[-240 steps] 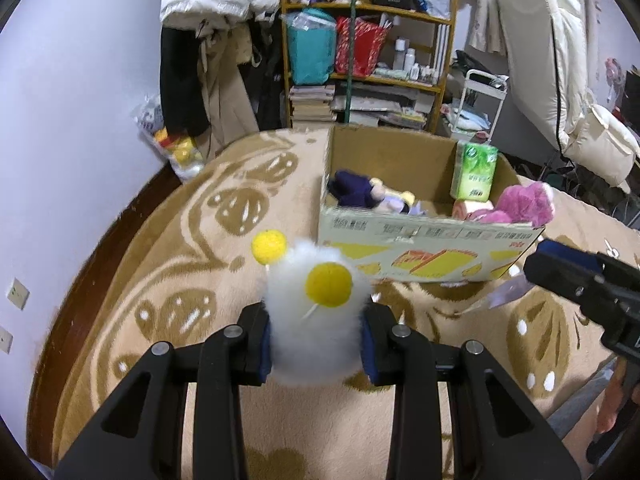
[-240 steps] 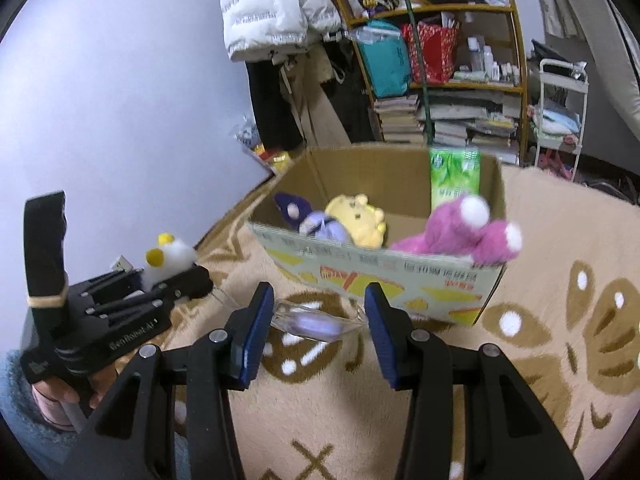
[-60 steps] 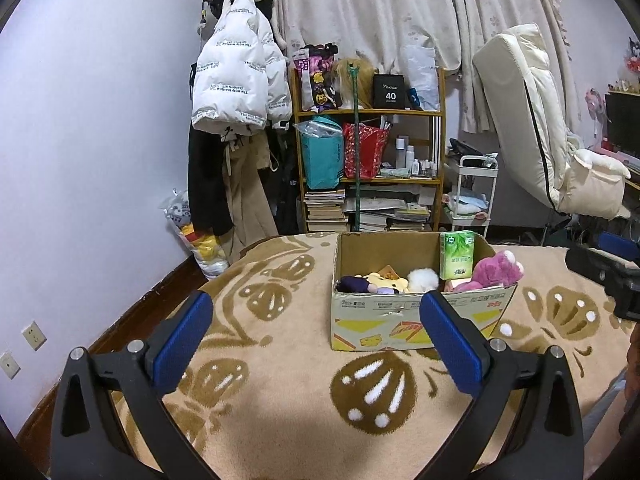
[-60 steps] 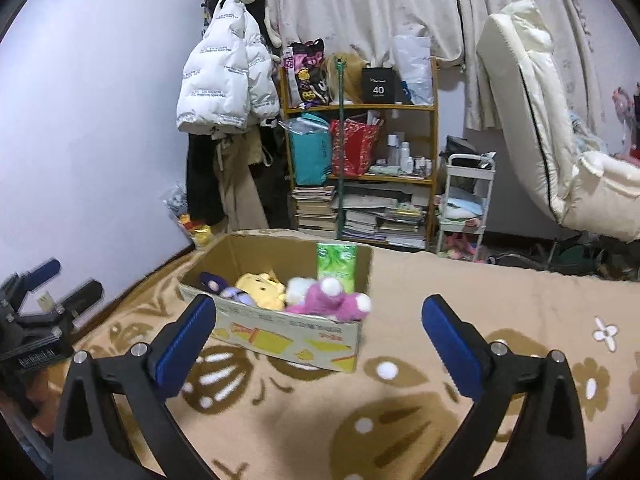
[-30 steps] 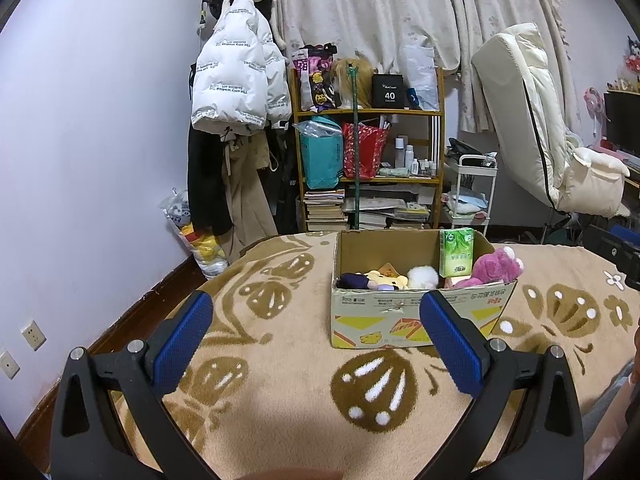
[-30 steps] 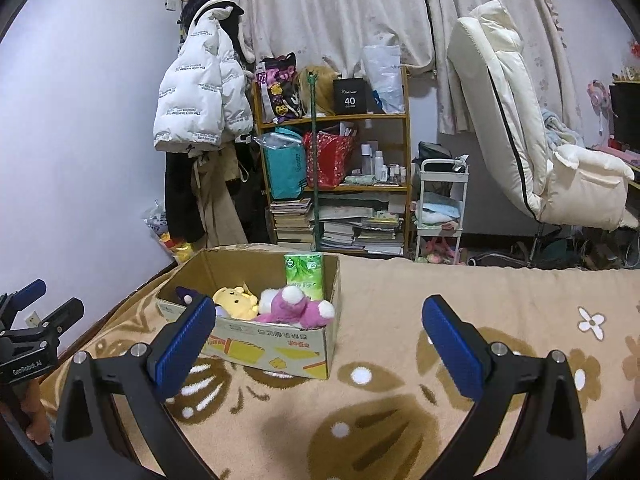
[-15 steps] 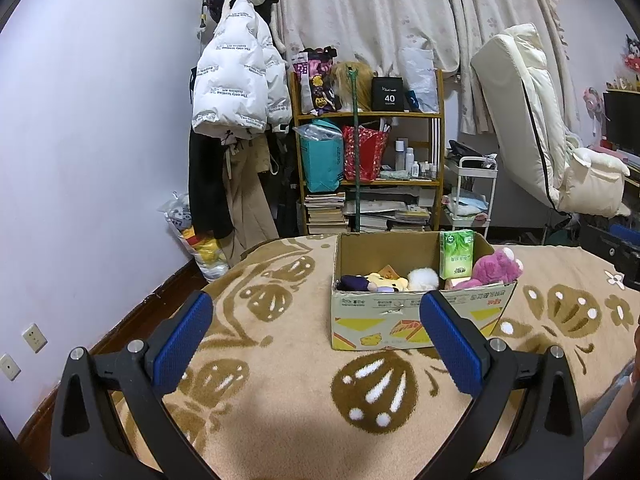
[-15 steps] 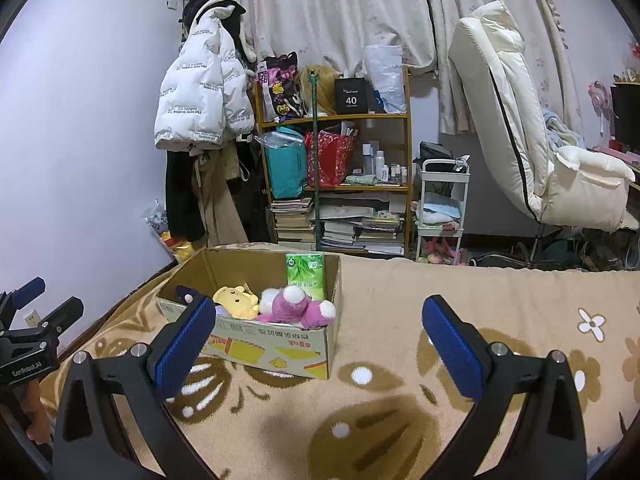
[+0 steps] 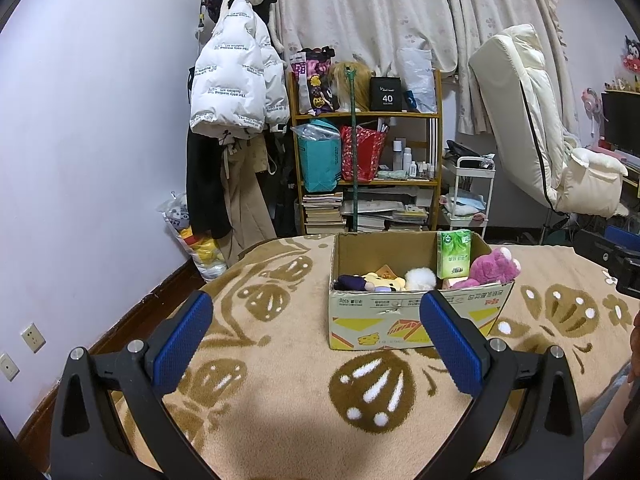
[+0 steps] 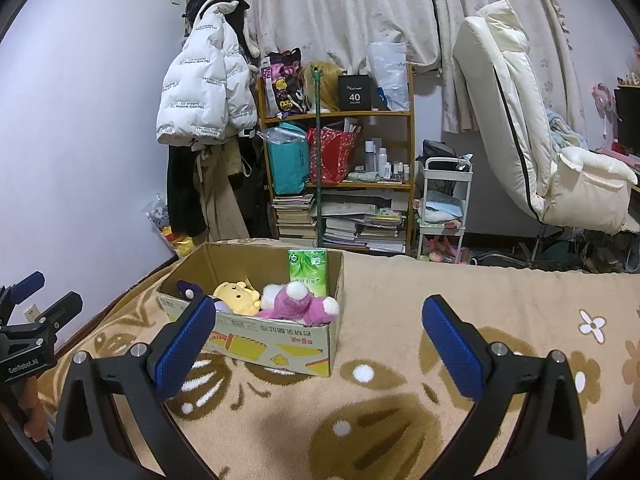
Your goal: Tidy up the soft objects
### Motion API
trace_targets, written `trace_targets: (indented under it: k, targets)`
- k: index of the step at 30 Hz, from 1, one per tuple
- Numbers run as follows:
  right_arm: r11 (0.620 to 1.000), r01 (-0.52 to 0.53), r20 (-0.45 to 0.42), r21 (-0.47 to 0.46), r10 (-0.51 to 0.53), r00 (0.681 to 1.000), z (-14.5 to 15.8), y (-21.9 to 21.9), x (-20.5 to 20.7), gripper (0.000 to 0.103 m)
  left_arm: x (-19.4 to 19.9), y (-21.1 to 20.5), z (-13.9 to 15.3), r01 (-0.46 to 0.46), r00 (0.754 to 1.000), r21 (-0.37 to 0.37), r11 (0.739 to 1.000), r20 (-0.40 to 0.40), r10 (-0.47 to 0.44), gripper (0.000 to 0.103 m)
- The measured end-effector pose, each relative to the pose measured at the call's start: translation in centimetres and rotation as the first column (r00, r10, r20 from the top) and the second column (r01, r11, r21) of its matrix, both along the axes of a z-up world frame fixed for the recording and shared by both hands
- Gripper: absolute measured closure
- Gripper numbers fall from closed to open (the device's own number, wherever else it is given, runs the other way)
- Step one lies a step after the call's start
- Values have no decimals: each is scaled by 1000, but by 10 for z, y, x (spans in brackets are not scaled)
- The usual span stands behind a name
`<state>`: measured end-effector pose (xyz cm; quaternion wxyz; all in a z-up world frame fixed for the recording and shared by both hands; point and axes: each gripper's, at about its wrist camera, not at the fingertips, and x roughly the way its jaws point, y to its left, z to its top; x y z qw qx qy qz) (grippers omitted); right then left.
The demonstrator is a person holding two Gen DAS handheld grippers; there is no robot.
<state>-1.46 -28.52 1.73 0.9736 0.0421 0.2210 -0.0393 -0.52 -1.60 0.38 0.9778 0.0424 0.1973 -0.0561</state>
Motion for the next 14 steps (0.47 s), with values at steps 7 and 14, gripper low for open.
trace_targets:
  k: [7,14]
  targets:
    - [1000,3,3,-7,-3,1000,-2,-6,-2,0,0,-1,0,0,1000,0,1000,0,0,1]
    - [1000,-15,9,-4,15,1000,1,-11,-1,0,0,-1,0,0,1000,5,1000,-1,0,1]
